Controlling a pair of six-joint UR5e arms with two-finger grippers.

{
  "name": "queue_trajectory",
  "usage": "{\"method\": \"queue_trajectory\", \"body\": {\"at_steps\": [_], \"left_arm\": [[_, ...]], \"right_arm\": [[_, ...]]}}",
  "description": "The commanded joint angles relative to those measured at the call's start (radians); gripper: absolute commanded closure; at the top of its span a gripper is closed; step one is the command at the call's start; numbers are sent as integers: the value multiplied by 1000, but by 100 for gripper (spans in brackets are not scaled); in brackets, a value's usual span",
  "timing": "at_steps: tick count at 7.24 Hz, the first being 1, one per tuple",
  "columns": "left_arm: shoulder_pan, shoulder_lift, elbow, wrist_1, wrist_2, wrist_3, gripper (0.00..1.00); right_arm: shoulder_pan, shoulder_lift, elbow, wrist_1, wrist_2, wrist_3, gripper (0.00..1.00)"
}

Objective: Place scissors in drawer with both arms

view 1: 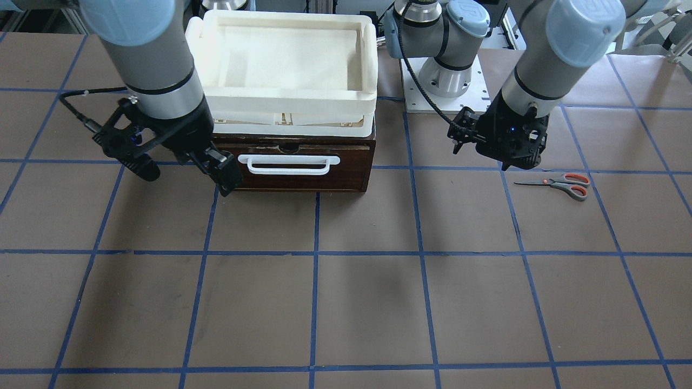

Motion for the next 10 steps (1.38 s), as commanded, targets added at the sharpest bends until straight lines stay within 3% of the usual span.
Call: {"method": "queue_trajectory", "body": {"at_steps": [1, 3, 5, 7, 8, 10], "left_arm": [[202, -9, -82, 10, 34, 545, 0], [328, -3, -118, 10, 149, 875, 1], [431, -2, -198, 123, 215, 1193, 1], [512, -23, -391, 481, 200, 1346, 1], [536, -52, -413, 544, 174, 1456, 1], [656, -115, -414, 555, 27, 1711, 0]], "right_arm": [[63, 51, 0, -6, 0, 219, 0], [112, 98, 2, 2, 9, 409, 0], [158, 161, 0, 4, 10, 594, 0], [160, 186, 2, 10, 17, 691, 0], [162, 206, 2, 16, 18, 740, 0], [162, 214, 2, 28, 67, 767, 0]]}}
